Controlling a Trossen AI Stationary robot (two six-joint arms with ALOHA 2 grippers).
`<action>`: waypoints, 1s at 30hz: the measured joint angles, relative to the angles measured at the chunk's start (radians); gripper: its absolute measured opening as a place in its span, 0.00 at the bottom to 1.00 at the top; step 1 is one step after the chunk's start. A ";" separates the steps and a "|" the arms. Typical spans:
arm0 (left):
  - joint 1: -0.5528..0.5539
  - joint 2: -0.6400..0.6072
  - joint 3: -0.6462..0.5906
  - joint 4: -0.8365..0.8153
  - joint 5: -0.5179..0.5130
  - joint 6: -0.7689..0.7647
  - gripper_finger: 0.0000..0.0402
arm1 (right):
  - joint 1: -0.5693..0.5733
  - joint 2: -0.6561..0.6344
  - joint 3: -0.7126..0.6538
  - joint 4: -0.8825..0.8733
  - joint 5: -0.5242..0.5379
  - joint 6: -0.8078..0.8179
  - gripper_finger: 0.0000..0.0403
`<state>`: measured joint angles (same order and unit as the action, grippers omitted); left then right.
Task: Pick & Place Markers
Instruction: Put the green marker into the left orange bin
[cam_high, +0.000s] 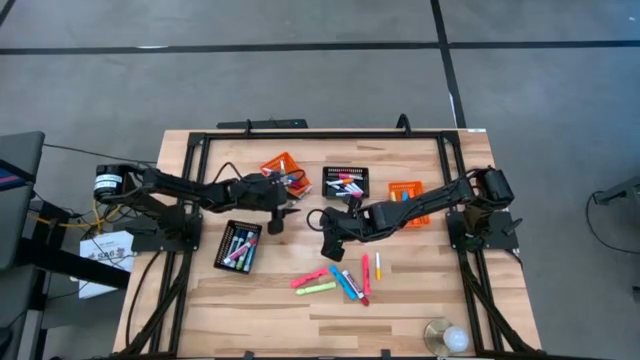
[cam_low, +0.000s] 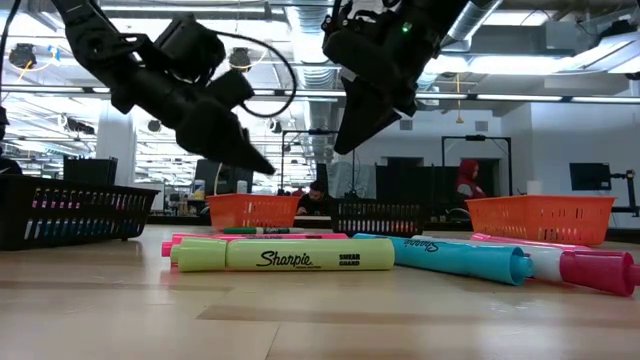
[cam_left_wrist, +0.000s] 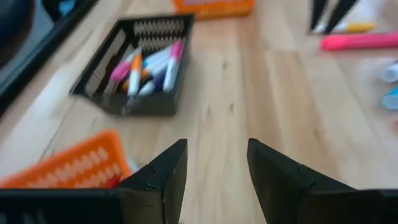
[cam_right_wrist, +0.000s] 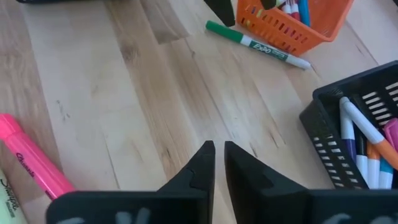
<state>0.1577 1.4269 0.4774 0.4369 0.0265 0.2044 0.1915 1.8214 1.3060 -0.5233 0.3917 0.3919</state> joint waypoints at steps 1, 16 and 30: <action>0.009 0.000 0.000 -0.014 0.000 -0.007 0.41 | -0.002 0.000 0.000 0.000 0.000 0.000 0.08; 0.076 0.161 0.003 -0.076 -0.055 -0.003 0.41 | -0.024 0.000 0.000 0.000 0.001 -0.008 0.13; 0.079 0.116 0.019 -0.072 -0.066 -0.093 0.41 | -0.026 0.000 0.000 0.000 0.000 -0.009 0.13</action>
<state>0.2371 1.5431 0.4965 0.3646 -0.0399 0.1117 0.1650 1.8214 1.3060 -0.5236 0.3918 0.3824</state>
